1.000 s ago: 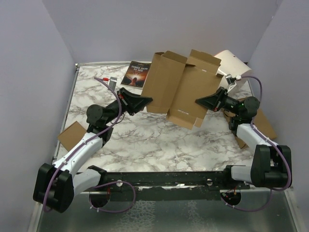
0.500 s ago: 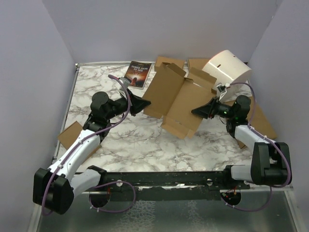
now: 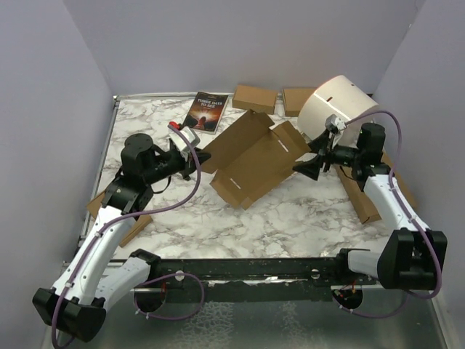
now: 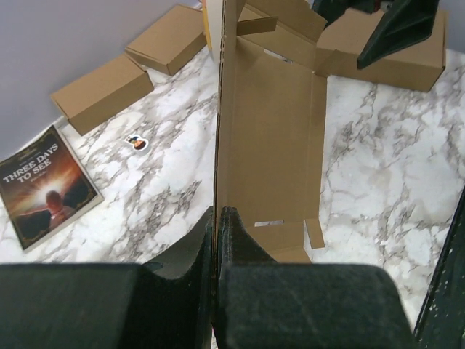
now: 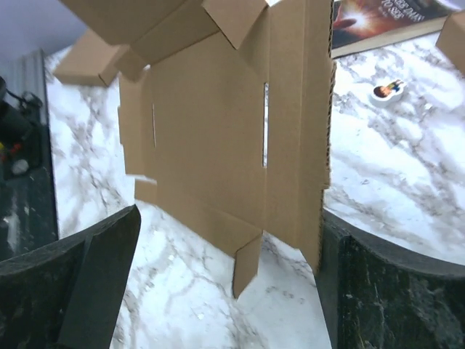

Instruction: Fold the paper box

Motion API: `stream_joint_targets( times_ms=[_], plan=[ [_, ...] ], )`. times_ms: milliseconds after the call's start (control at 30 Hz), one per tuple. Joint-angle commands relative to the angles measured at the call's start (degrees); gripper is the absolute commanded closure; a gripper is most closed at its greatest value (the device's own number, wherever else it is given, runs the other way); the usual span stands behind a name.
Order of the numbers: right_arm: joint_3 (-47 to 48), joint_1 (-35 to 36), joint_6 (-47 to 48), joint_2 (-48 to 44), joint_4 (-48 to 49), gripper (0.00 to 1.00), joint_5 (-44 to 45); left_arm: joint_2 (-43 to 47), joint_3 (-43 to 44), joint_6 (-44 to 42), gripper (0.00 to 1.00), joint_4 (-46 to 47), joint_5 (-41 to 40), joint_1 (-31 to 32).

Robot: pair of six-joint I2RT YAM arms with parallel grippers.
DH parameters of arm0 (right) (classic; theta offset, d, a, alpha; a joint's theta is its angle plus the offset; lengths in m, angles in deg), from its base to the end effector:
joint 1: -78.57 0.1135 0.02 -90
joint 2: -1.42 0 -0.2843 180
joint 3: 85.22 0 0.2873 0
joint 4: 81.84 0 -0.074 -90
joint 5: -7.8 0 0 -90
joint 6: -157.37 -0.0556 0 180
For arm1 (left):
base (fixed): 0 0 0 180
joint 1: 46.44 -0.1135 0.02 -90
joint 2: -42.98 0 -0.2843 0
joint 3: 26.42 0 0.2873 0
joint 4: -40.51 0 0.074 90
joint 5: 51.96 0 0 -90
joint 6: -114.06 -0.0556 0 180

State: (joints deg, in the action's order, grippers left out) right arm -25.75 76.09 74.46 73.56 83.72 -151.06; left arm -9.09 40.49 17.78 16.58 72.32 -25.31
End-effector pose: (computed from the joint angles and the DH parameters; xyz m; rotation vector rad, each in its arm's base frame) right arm 0.2988 0.0390 0.2782 -0.7919 1.6947 1.0904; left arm 0.2139 -0.1162 0.3924 0.8349 1.5416 -0.7054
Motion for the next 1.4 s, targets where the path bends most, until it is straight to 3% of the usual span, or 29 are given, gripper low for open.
stream_joint_targets(
  times_ms=[0, 233, 733, 933, 1033, 1233, 1367],
  plan=[
    [5.38, -1.02, 19.05, -4.30, -13.43, 0.05, -0.13, 2.44, 2.51, -8.63, 1.00, -6.72, -2.15, 0.14],
    [10.35, -1.03, 36.34, -3.46, -18.43, 0.00, -9.12, 3.01, 4.49, -10.45, 1.00, -9.72, 1.68, 0.14],
    [21.36, 2.26, 35.15, 7.90, -22.77, 0.03, -3.79, 2.50, 7.17, -11.00, 1.00, -11.72, 5.84, 0.15],
    [22.31, 5.60, 37.71, 9.78, -23.48, 0.29, 0.52, 2.68, 7.59, -11.01, 1.00, -12.28, 6.86, 0.15],
    [23.23, 5.97, 38.50, 10.59, -24.33, 0.56, 1.29, 2.60, 7.51, -11.32, 1.00, -12.80, 6.94, 0.15],
    [22.94, 6.00, 40.55, 10.10, -24.93, 0.94, 2.47, 2.34, 7.49, -11.55, 1.00, -13.08, 7.47, 0.15],
    [20.12, 5.99, 40.14, 8.01, -22.80, 0.99, 0.77, 1.71, 7.71, -11.28, 1.00, -13.04, 8.41, 0.13]
  ],
)
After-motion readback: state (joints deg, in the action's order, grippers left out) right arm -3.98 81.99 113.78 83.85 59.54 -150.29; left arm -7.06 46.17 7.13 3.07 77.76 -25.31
